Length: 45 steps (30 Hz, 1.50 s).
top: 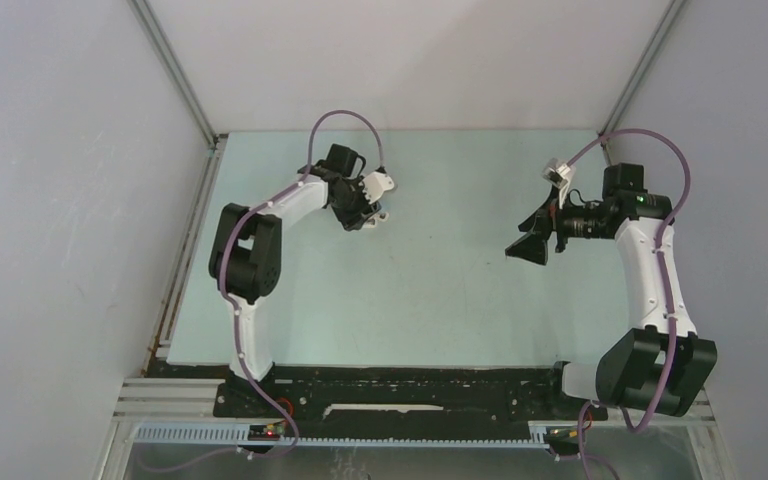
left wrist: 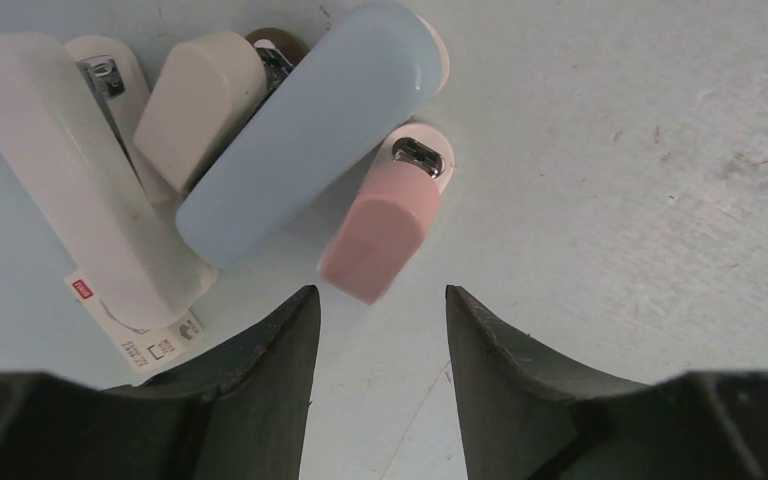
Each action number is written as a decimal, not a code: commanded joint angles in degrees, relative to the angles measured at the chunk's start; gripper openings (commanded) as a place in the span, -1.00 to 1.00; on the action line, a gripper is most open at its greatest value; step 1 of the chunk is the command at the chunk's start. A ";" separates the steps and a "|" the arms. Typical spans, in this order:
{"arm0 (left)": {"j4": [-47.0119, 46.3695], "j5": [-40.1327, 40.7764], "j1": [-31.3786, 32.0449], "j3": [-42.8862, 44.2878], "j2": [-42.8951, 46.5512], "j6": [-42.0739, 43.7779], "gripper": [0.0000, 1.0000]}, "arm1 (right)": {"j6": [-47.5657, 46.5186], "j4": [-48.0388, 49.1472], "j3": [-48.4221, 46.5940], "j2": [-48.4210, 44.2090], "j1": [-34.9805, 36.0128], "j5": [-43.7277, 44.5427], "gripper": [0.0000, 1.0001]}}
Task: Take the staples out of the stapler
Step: Move the stapler to the center of the board.
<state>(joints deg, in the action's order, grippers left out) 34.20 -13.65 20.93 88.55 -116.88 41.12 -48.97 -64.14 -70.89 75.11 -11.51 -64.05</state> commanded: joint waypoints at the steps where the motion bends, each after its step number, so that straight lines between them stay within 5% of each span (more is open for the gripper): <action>1: -0.65 3.49 1.31 3.79 -0.74 2.16 0.09 | 0.78 -0.50 -2.59 0.25 -0.67 -2.38 0.99; 12: -1.76 10.43 4.41 4.51 -2.45 2.74 0.04 | 0.51 -1.31 -4.53 1.86 -2.00 -3.29 0.99; 23: -3.11 12.48 5.24 4.34 -2.36 2.29 -0.22 | -0.50 -2.56 -4.58 1.82 -2.99 -4.25 0.99; 32: -3.25 11.53 6.83 3.29 -0.18 1.16 -0.46 | -0.89 -3.19 -4.59 1.78 -3.25 -4.67 0.99; 45: -2.51 5.16 11.42 -0.38 4.21 -0.34 -0.50 | -4.65 -6.95 -4.52 2.91 -2.97 -4.50 0.99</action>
<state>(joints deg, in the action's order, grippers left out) 32.27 -4.60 31.00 89.54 -116.42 41.95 -51.22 -69.32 -73.56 77.32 -14.66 -67.53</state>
